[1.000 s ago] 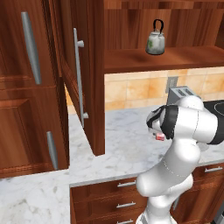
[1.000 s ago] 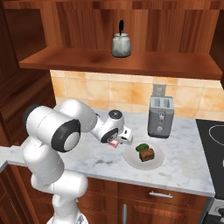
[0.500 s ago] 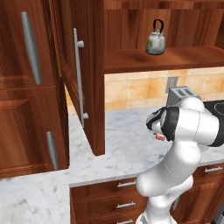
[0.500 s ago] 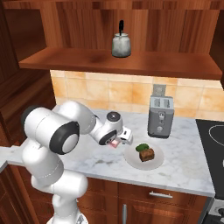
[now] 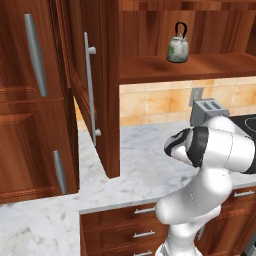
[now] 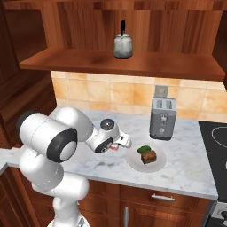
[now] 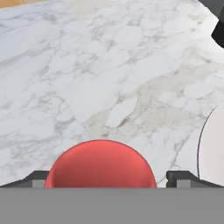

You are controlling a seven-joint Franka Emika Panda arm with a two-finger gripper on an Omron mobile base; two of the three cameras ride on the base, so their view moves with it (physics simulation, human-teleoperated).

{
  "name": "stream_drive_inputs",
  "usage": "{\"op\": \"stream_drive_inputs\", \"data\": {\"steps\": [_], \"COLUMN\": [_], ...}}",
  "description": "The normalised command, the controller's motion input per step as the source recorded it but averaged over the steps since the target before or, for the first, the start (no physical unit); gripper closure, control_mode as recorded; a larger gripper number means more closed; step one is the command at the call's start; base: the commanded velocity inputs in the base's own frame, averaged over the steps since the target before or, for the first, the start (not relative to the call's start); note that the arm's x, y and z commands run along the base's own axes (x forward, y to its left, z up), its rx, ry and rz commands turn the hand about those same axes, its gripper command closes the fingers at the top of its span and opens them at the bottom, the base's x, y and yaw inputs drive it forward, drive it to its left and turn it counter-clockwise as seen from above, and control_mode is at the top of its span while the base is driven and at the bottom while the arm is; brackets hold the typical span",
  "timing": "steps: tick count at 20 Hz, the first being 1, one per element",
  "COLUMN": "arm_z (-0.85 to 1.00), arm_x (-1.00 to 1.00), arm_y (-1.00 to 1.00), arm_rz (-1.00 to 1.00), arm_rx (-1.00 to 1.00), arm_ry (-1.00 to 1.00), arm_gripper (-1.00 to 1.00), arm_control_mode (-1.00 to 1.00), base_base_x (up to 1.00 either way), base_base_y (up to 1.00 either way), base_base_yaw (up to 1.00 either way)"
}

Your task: Pick the avocado and bread from the counter and place them on the plate. Then pick the jam from the cabinet and place it next to the plate. Lastly close the cabinet door.

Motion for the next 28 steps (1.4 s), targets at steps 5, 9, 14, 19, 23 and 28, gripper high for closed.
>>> {"op": "stream_drive_inputs", "data": {"steps": [5, 9, 14, 19, 23, 28], "arm_z": [0.01, 0.15, 0.24, 0.35, 0.38, 0.39], "arm_x": [-0.16, -0.22, -0.18, -0.12, -0.08, -0.1], "arm_y": [0.0, 0.0, 0.0, 0.0, 0.01, 0.01], "arm_rz": [-0.05, -0.05, -0.04, -0.01, 0.0, 0.0], "arm_rx": [0.0, 0.0, 0.0, 0.0, 0.0, 0.0], "arm_ry": [-0.03, 0.0, 0.0, -0.02, -0.02, -0.02], "arm_gripper": [-1.0, -1.0, -1.0, -1.0, -1.0, -1.0], "arm_control_mode": [-1.0, -1.0, -1.0, -1.0, -1.0, -1.0], "base_base_x": [0.0, 0.0, 0.0, 0.0, 0.0, 0.0], "base_base_y": [0.0, 0.0, 0.0, 0.0, 0.0, 0.0], "base_base_yaw": [0.0, 0.0, 0.0, 0.0, 0.0, 0.0]}}
